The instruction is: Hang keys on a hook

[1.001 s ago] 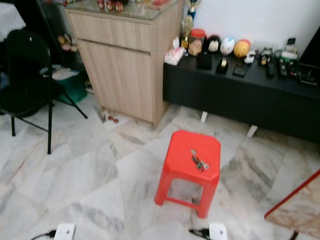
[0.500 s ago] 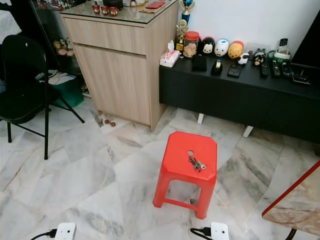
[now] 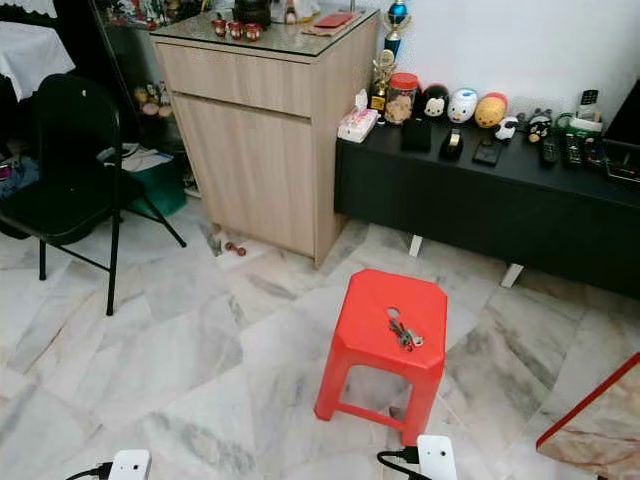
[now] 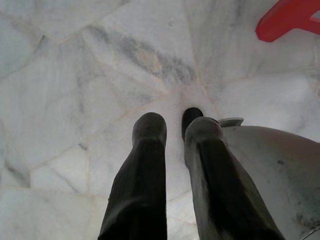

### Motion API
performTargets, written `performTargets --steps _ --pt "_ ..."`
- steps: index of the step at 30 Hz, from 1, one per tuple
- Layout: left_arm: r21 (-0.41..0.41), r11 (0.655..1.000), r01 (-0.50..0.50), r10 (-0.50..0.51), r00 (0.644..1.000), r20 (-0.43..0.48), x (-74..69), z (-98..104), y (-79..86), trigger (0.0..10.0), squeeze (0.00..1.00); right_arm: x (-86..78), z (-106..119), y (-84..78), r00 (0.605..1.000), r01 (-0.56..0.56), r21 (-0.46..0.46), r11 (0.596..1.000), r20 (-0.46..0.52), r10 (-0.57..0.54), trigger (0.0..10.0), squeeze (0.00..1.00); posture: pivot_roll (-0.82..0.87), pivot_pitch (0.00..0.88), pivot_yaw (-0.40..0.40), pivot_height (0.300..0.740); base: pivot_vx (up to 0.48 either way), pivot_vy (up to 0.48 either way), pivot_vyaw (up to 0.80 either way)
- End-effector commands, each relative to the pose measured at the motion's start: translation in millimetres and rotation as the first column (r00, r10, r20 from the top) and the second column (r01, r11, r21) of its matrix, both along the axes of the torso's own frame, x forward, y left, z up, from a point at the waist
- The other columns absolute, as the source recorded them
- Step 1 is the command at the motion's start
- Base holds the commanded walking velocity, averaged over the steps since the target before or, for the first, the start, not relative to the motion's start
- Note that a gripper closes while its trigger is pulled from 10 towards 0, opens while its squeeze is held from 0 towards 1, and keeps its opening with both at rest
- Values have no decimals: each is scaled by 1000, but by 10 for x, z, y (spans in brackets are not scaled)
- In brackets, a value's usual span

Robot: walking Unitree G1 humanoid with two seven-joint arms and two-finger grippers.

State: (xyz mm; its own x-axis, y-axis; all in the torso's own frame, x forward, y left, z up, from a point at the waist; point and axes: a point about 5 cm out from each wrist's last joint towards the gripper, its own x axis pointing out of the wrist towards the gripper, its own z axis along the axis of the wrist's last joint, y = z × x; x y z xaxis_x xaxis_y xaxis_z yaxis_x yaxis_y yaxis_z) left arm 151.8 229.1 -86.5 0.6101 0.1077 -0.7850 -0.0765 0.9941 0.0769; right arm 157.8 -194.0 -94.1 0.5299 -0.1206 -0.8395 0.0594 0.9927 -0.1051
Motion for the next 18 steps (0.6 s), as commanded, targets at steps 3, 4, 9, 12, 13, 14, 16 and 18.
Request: performTargets --steps 3,4,9,12,13,14,16,18 --pt "8 1000 -8 8 1000 -20 -45 -8 54 10000 0 38 16 14 1000 -24 -15 1000 15 24 10000 0 176 0 -33 740 0 0 0" --pt "8 1000 -8 8 1000 -20 -44 -8 56 10000 0 41 17 15 1000 -26 -16 1000 16 26 10000 0 176 0 -33 740 0 0 0" --pt "6 1000 -8 9 1000 -19 -38 -6 54 10000 0 73 30 41 998 -62 -28 998 28 63 10000 0 177 2 -33 740 0 0 0" --pt "5 1000 -8 8 1000 -18 -36 -7 47 10000 0 84 34 62 996 -79 -25 997 37 80 10000 0 178 5 -33 740 0 0 800" --pt "5 1000 -9 9 1000 -18 -36 -7 47 10000 0 81 32 64 997 -70 -20 997 38 71 10000 0 180 7 -34 740 0 0 800" --pt "5 1000 -8 8 1000 -18 -36 -7 45 10000 0 76 30 66 998 -52 -9 999 39 53 10000 0 180 7 -34 740 0 0 0" --pt "8 1000 0 0 1000 -17 -33 -6 41 10000 0 69 23 75 997 -68 -12 998 25 68 10000 0 182 8 -34 740 0 0 0" --pt "10 1000 3 -3 1000 -16 -29 -5 38 10000 0 74 25 84 996 -85 -20 996 25 85 10000 0 183 10 -35 740 0 0 0"
